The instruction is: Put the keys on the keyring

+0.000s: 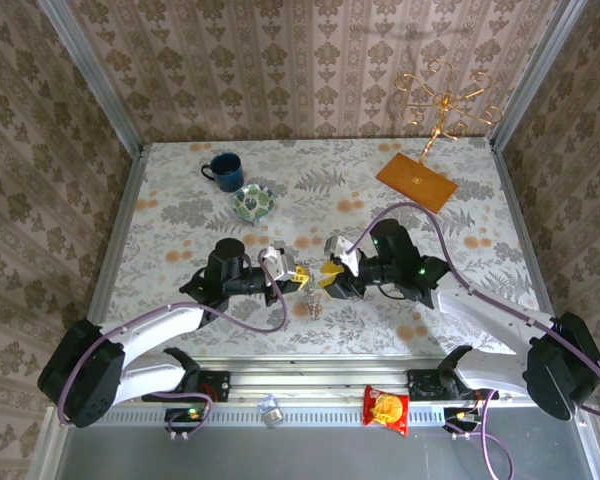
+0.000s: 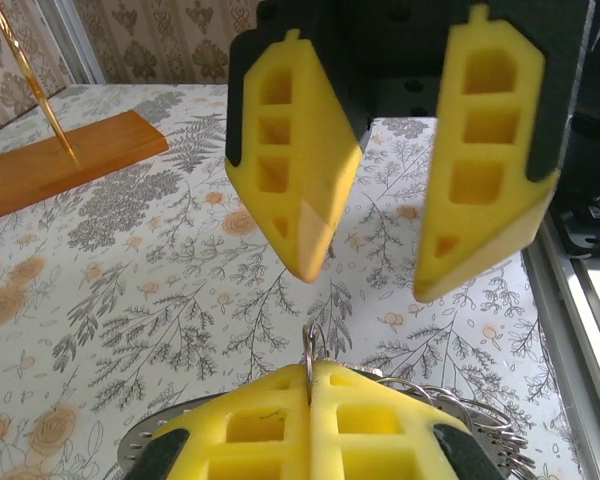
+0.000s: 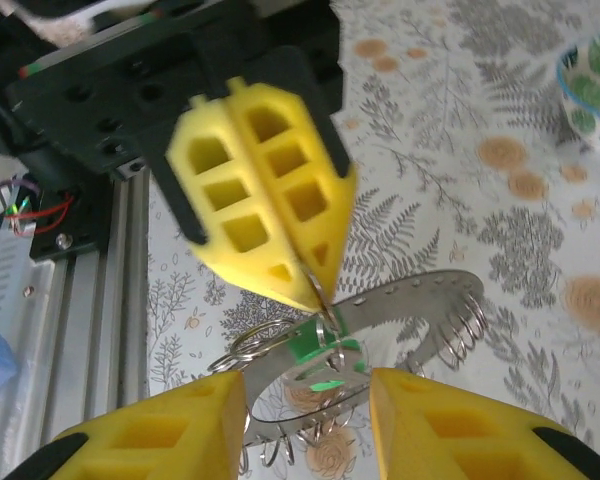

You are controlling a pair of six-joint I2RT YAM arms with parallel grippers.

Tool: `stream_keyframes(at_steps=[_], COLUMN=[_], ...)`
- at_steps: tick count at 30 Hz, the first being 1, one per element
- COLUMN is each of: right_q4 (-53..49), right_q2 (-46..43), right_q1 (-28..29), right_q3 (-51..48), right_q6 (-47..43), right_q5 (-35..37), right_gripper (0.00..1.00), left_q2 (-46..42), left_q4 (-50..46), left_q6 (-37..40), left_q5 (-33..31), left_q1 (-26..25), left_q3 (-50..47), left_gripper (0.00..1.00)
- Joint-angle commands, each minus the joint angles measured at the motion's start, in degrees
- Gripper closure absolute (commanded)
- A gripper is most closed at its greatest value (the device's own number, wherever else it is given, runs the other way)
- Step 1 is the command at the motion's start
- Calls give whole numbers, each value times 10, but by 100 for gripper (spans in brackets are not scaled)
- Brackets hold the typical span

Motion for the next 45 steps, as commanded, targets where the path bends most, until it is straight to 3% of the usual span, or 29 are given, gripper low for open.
stream_keyframes(at_steps=[1, 20, 24, 26, 28, 31, 37, 45], right_q4=[60, 70, 76, 65, 36, -24, -125, -188], right_q2=[10, 60, 65, 65, 64, 66, 84, 100], right_q1=[1, 4, 4, 4, 4, 6, 22, 38], right_q3=[-2, 8, 11, 17, 27, 49, 101, 148], right_q6=[-78, -90, -88, -94, -109, -144, -202, -241], right_q5=[-36, -63, -70, -68, -61, -50, -25, -8], right_gripper=[62, 84, 100, 100, 100, 100, 100, 100], left_q2=[1, 11, 13, 13, 7, 0, 5, 11], left_q4=[47, 86, 89, 75, 33, -30, -116, -118], left_q6=[-9, -13, -16, -13, 6, 36, 80, 76], left_q5=[30, 51, 51, 39, 26, 8, 1, 18], left_q1=[-5, -5, -5, -5, -5, -5, -6, -6], left_q3=[-9, -21, -22, -18, -10, 7, 45, 61], left_gripper=[100, 100, 100, 100, 90, 84, 86, 91])
